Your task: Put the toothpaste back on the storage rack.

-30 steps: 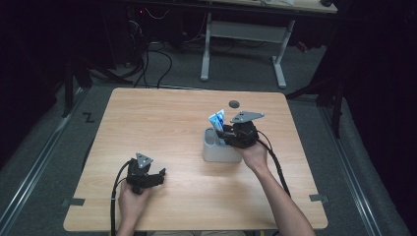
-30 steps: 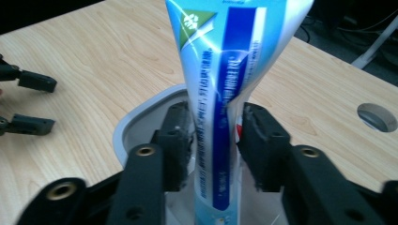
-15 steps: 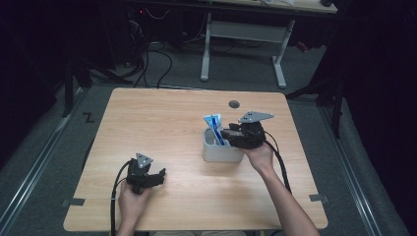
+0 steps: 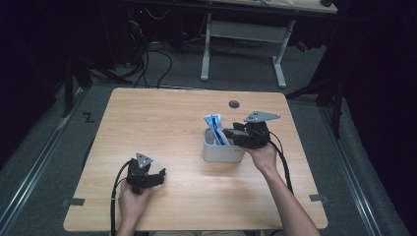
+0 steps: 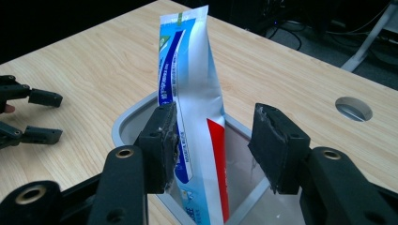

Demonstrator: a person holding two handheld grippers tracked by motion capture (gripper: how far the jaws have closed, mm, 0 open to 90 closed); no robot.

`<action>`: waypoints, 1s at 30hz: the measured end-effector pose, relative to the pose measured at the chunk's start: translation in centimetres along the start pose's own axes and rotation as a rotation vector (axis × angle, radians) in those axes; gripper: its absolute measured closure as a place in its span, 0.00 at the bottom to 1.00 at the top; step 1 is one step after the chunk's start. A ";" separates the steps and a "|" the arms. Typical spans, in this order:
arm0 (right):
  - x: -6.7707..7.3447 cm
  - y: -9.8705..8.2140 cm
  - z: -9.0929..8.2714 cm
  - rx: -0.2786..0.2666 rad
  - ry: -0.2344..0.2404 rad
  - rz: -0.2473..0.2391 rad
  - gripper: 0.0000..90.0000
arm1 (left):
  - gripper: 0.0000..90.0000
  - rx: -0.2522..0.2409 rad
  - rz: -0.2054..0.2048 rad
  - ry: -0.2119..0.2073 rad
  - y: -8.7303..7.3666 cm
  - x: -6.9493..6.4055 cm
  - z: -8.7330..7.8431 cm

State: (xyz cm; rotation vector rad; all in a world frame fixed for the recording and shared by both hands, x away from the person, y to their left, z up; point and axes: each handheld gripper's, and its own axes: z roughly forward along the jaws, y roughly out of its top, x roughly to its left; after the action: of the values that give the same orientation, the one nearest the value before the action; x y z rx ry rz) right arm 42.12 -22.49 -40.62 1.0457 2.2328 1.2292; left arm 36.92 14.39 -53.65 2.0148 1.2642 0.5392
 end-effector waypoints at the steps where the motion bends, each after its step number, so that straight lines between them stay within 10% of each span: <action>1: 0.0 0.0 -0.1 -0.004 -0.001 0.006 0.57 | 0.24 0.000 0.000 0.000 0.0 0.0 0.0; 30: -1.6 -1.1 -3.1 -0.060 -0.048 0.051 0.57 | 0.24 0.000 -0.001 0.000 0.0 0.0 0.0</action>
State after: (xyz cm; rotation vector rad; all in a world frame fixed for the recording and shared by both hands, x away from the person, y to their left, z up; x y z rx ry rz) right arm 40.71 -25.80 -39.93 1.1037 2.1322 1.2702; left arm 36.92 14.38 -53.65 2.0142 1.2650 0.5394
